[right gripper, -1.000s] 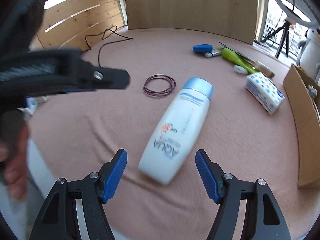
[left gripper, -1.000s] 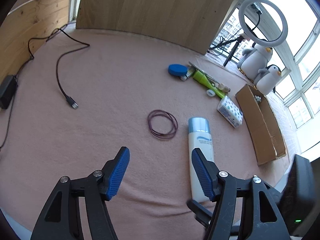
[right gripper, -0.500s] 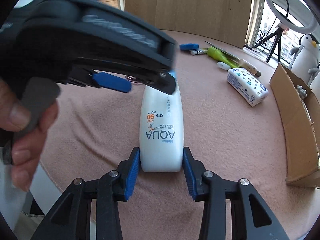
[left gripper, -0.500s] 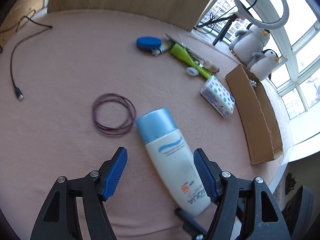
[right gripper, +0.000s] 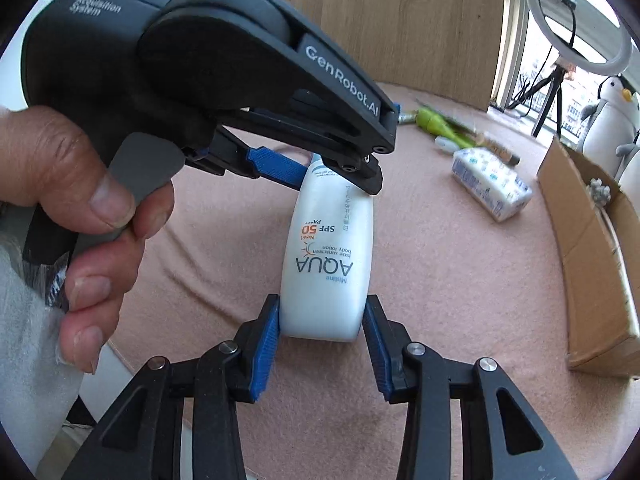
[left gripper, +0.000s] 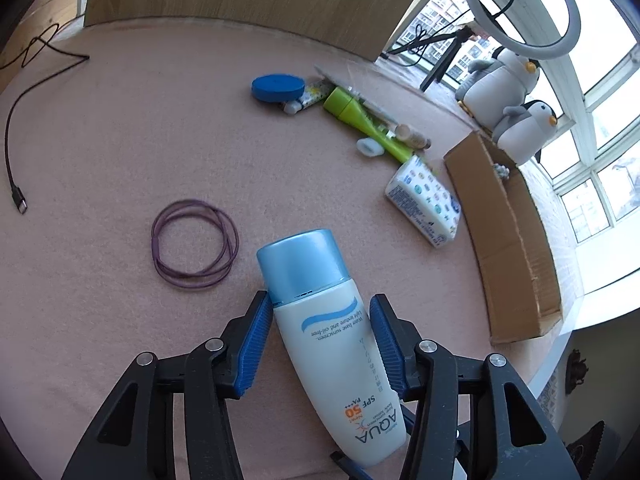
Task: Organize objects
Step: 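Grasp the AQUA bottle with the right gripper while the left gripper holds it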
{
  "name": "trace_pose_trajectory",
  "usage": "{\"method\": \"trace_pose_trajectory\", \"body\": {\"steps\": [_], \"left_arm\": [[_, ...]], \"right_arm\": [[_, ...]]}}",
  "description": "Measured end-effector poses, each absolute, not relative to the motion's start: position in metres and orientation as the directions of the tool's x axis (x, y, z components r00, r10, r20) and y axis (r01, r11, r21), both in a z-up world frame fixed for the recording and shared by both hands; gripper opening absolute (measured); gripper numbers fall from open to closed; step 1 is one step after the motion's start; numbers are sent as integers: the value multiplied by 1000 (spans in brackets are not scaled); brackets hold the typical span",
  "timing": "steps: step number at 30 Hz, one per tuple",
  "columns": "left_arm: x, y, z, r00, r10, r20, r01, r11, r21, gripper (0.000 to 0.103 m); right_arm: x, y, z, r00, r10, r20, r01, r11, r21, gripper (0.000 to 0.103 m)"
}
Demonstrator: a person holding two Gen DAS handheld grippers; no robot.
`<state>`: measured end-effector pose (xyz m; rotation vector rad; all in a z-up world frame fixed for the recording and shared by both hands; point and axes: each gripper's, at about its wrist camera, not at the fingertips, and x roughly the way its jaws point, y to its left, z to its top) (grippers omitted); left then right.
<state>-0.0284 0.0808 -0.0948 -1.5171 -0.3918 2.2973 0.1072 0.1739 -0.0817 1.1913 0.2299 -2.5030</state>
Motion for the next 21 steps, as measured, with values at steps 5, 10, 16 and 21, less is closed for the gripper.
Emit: {"method": "trace_pose_trajectory", "body": {"steps": [5, 10, 16, 21], "left_arm": [[-31, 84, -54, -420, 458, -783, -184, -888, -421, 54], [-35, 89, -17, -475, 468, -745, -227, -883, -410, 54], [-38, 96, -2, -486, 480, -730, -249, -877, -411, 54], [-42, 108, 2, -477, 495, -726, -272, -869, -413, 54]], "right_arm": [[105, 177, -49, -638, -247, -729, 372, -928, -11, 37], [99, 178, -22, -687, -241, -685, 361, -932, -35, 37], [94, 184, -15, -708, -227, -669, 346, -937, -48, 37], [92, 194, -14, -716, -209, -666, 322, -945, -50, 37]]}}
